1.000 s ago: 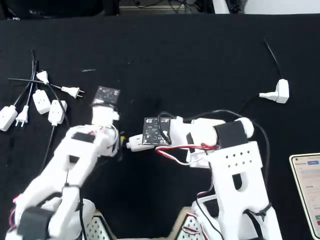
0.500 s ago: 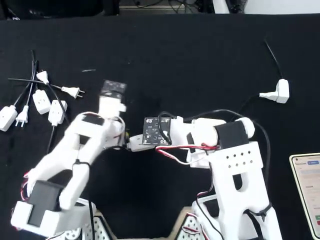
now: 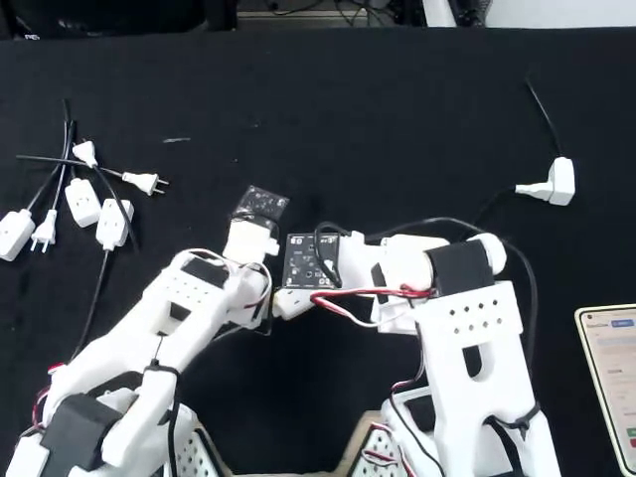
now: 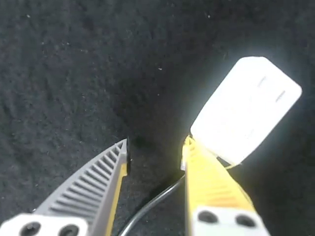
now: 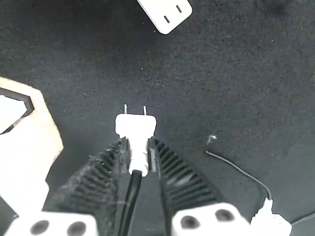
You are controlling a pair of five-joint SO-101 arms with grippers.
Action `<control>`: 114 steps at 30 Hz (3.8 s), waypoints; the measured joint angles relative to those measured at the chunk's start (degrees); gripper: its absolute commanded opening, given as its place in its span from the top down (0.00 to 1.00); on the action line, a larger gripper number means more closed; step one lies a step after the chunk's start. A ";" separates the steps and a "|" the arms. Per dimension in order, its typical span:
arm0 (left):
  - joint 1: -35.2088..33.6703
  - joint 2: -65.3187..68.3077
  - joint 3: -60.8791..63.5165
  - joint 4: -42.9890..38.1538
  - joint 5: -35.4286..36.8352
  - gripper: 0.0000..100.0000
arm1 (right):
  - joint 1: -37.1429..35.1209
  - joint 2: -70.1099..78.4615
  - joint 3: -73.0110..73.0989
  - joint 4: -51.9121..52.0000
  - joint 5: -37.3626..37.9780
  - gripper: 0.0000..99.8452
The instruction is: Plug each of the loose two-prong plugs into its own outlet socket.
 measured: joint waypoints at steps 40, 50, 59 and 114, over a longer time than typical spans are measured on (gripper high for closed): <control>-30.77 -3.52 6.51 12.04 -14.42 0.82 | -16.53 34.29 -13.71 -14.51 23.74 0.99; -30.77 -3.52 6.59 12.04 -14.42 0.82 | -16.44 42.02 -19.87 -14.77 25.41 0.99; -30.77 -3.52 6.59 12.04 -14.42 0.82 | -16.26 42.64 -20.40 -14.68 25.58 0.99; -30.77 -3.52 6.59 12.04 -14.42 0.82 | -19.96 42.55 -15.74 -16.97 29.63 0.99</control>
